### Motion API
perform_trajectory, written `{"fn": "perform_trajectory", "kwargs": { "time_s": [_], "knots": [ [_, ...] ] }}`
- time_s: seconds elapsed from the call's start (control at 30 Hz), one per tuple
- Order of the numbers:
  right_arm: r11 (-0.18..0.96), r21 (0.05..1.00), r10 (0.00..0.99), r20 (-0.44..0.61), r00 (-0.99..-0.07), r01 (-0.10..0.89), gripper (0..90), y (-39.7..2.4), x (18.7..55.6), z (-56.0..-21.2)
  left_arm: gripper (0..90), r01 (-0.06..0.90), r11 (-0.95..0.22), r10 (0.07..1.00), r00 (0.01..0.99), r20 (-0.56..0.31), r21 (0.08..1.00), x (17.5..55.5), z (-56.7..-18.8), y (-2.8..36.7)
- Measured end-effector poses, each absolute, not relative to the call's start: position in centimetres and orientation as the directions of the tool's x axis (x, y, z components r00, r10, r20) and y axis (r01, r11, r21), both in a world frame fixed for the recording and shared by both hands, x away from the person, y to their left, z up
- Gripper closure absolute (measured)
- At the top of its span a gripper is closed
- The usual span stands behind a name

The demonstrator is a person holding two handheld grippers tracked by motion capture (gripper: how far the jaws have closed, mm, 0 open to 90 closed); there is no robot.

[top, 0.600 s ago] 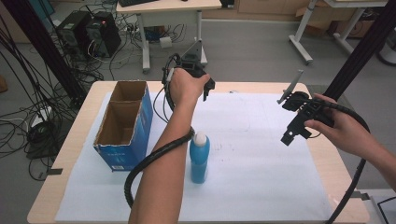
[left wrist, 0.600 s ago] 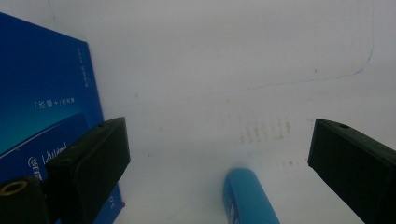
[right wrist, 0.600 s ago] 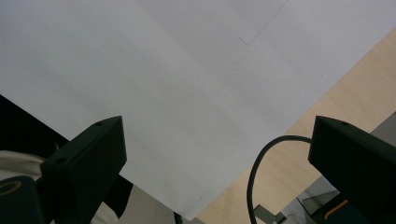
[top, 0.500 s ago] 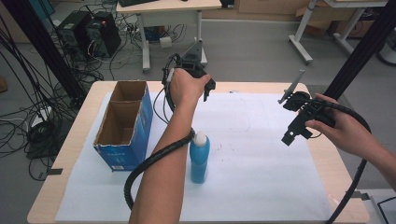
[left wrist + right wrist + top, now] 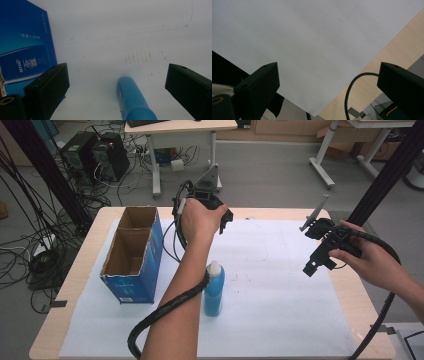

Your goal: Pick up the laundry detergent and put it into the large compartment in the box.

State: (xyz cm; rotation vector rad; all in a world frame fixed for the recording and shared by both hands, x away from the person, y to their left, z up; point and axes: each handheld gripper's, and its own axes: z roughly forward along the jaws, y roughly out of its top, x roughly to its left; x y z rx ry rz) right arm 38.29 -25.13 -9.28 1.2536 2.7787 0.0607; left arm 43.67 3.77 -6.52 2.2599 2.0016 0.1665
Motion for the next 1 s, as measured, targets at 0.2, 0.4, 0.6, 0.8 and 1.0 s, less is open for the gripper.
{"fn": "perform_trajectory", "kwargs": {
  "time_s": [0.2, 0.4, 0.6, 0.8, 1.0],
  "knots": [
    [0.663, 0.074, 0.749, -0.074, -0.659, 0.745, 4.1, -24.8, 37.6, -9.2, 5.6, 0.979, -0.117, 0.993, 0.12, -0.007, 0.167, 41.9, -6.3, 4.0],
    [0.671, 0.078, 0.742, -0.082, -0.666, 0.738, 4.1, -24.4, 36.8, -8.9, 5.6, 0.979, -0.116, 0.993, 0.119, -0.012, 0.166, 40.8, -6.2, 4.0],
    [0.676, 0.086, 0.737, -0.091, -0.67, 0.732, 4.1, -24.1, 35.9, -8.6, 5.6, 0.978, -0.121, 0.992, 0.125, -0.014, 0.171, 39.8, -5.9, 3.8],
    [0.683, 0.094, 0.73, -0.096, -0.677, 0.724, 4.1, -24.0, 35.2, -8.3, 5.5, 0.977, -0.123, 0.991, 0.13, -0.025, 0.172, 38.7, -5.8, 3.7],
    [0.682, 0.092, 0.731, -0.1, -0.675, 0.725, 4.1, -24.1, 34.6, -8.2, 5.5, 0.977, -0.125, 0.991, 0.13, -0.017, 0.174, 37.7, -5.5, 3.4]
  ]
}}
